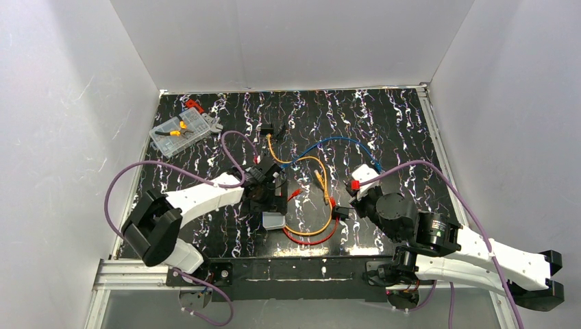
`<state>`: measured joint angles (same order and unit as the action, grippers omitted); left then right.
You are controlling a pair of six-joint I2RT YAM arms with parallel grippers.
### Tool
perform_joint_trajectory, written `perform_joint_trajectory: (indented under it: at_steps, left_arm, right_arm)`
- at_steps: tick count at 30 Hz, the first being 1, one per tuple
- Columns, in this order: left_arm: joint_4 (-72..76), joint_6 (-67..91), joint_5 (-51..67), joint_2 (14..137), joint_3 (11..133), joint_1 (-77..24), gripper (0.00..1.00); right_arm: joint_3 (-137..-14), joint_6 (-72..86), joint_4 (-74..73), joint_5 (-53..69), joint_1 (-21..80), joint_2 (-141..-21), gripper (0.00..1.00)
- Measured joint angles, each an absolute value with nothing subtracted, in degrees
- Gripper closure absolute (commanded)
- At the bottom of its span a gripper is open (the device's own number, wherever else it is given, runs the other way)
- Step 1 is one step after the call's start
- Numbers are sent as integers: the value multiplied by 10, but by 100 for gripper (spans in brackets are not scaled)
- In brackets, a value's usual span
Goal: Insert the plug into the switch port
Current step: Adjust the switch port at the center of the board.
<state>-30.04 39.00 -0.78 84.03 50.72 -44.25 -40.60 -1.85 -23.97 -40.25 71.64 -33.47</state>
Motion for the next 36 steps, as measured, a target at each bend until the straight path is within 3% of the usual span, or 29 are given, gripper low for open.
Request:
perform_joint_trajectory:
  at_steps: [12, 16, 27, 31, 36]
  left_arm:
    - [-292, 397, -8, 881, 518, -457, 3]
    - [-286, 396, -7, 895, 522, -457, 19]
    - [-295, 378, -5, 906, 527, -457, 87]
    - [-319, 362, -8, 900, 537, -457, 100]
    - [-359, 318, -9, 856, 560, -458, 100]
  right_arm:
    - [-406, -17, -239, -398, 716, -333, 99]
    - [-406, -17, -239, -397, 716, -332, 99]
    - [-403, -15, -240, -395, 716, -330, 99]
    - [-403, -15, -239, -393, 716, -330, 99]
    - [-403, -15, -239, -392, 716, -335, 99]
